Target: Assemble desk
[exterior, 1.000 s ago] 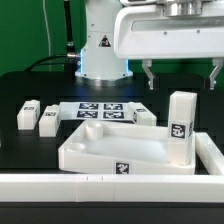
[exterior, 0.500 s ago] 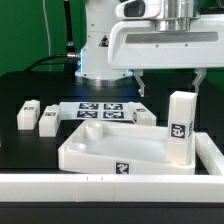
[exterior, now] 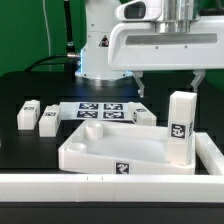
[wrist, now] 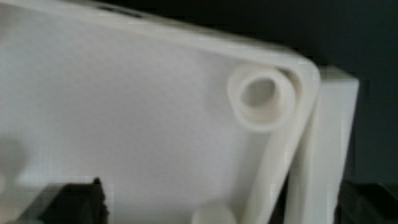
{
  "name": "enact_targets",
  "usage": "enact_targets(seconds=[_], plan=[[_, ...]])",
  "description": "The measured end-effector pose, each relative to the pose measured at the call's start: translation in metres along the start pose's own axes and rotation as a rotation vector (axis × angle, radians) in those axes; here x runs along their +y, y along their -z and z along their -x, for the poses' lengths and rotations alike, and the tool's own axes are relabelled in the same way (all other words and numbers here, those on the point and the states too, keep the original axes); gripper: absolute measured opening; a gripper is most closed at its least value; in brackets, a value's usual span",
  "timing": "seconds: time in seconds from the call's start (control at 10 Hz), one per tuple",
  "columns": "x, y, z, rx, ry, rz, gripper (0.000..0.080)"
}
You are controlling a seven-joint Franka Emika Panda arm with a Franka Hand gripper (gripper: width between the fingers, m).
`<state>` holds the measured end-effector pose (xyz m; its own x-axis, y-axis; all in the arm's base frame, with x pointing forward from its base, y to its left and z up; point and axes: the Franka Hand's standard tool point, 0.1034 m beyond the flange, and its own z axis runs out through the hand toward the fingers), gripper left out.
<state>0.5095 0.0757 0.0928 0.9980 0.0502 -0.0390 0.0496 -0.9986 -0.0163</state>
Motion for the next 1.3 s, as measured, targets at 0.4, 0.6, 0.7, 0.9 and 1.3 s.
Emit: enact_targets(seconds=[0.4, 0.6, 0.7, 0.9, 1.3], plan=[[-0.002, -0.009, 0.009, -0.262, 0.107, -0.013, 0.0649], [-0.003, -0.010, 0.015, -0.420, 0.109, -0.018, 0.0649], [-0.004, -0.012, 0.015, -0.480, 0.109, -0.018, 0.0649], [-0.002, -0.024, 0.032, -0.589, 0.106, -0.018, 0.0649], [0.001, -0.042, 0.044, -0.589, 0.101, -0.020, 0.0649]])
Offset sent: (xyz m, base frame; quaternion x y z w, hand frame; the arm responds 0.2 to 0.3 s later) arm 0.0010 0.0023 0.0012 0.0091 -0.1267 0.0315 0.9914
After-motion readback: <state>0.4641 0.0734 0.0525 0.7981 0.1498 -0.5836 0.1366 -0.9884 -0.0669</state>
